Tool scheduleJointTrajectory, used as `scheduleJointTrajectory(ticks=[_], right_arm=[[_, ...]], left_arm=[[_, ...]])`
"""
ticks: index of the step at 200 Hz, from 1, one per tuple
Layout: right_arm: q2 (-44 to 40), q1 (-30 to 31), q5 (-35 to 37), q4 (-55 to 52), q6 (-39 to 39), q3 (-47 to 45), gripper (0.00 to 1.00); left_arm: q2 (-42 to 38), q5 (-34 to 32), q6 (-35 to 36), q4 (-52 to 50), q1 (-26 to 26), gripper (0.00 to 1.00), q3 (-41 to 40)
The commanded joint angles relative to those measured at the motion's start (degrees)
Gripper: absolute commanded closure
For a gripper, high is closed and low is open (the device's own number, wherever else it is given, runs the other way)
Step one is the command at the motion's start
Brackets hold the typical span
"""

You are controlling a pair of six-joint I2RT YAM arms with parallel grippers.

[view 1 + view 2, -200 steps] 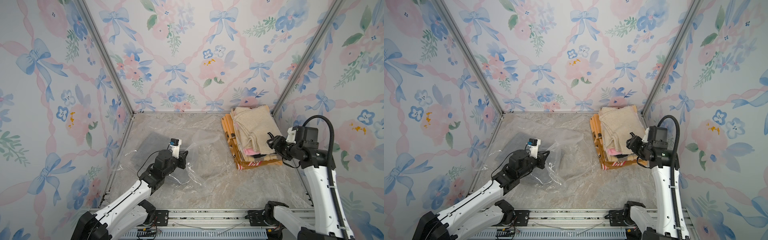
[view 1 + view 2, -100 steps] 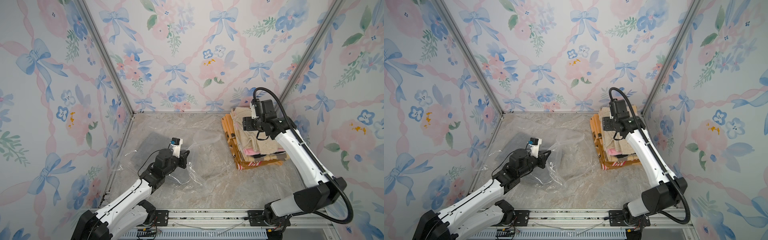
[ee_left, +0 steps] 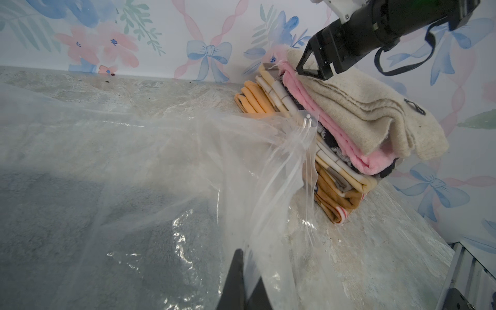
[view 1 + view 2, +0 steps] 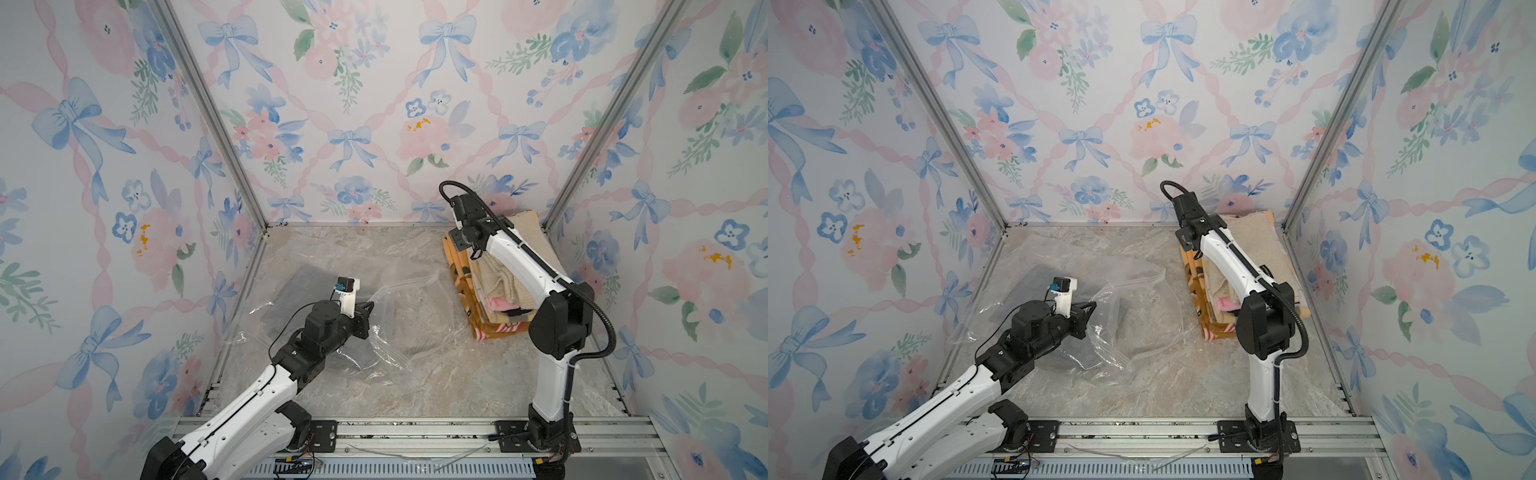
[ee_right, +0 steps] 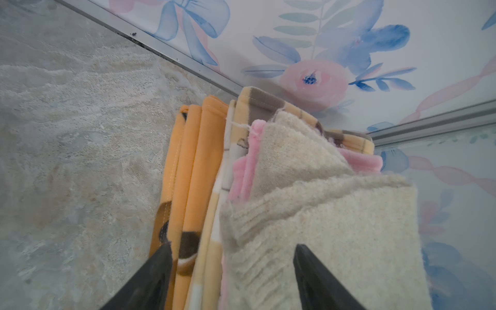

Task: Take the blanket out of the vacuum bag
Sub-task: Place the blanket at the corner of the board.

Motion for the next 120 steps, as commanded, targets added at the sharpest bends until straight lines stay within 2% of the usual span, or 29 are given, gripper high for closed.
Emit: scheduleJointTrajectory(ticks=[1, 47, 120], right_arm=[[1.1, 0.6, 4.4, -2.3, -1.8, 2.3, 0.32], [1.5, 0.4, 8.3, -0.7, -2.4, 0.4, 0.35], [3.3, 0.1, 7.3, -1.4, -1.7, 0.1, 0.41]], left_arm=[[-0.4, -0.8, -0.7, -1.1, 0.4, 1.00, 0.7], [-1.0, -1.0, -0.8, -1.7, 0.4, 1.00, 0.2], [-2.7, -1.6, -1.1, -2.7, 0.4, 1.00, -0.4]])
